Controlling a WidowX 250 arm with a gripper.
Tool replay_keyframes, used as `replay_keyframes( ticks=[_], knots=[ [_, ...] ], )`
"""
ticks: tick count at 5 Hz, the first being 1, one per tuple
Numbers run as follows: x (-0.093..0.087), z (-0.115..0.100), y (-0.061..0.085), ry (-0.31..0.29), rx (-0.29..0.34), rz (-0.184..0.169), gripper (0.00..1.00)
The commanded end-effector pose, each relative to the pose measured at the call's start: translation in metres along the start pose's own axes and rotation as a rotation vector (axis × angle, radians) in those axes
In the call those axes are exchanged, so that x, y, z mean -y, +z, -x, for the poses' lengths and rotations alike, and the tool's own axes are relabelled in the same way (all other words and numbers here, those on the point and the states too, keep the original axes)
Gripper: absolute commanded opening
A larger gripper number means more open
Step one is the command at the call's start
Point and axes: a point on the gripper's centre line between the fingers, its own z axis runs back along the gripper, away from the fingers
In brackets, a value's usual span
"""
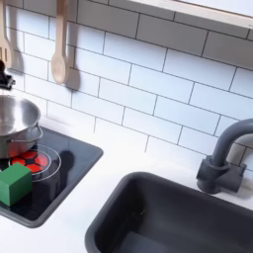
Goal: Push button
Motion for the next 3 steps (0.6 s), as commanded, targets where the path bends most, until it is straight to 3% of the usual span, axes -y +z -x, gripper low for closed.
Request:
replay_keyframes(
  ticks=[1,3],
  knots=[
    [-0.004,-0.022,-0.006,0.001,0.057,0.022,0.00],
    [-0.018,-0.047,-0.003,0.028,0.126,0.024,0.00]
  ],
)
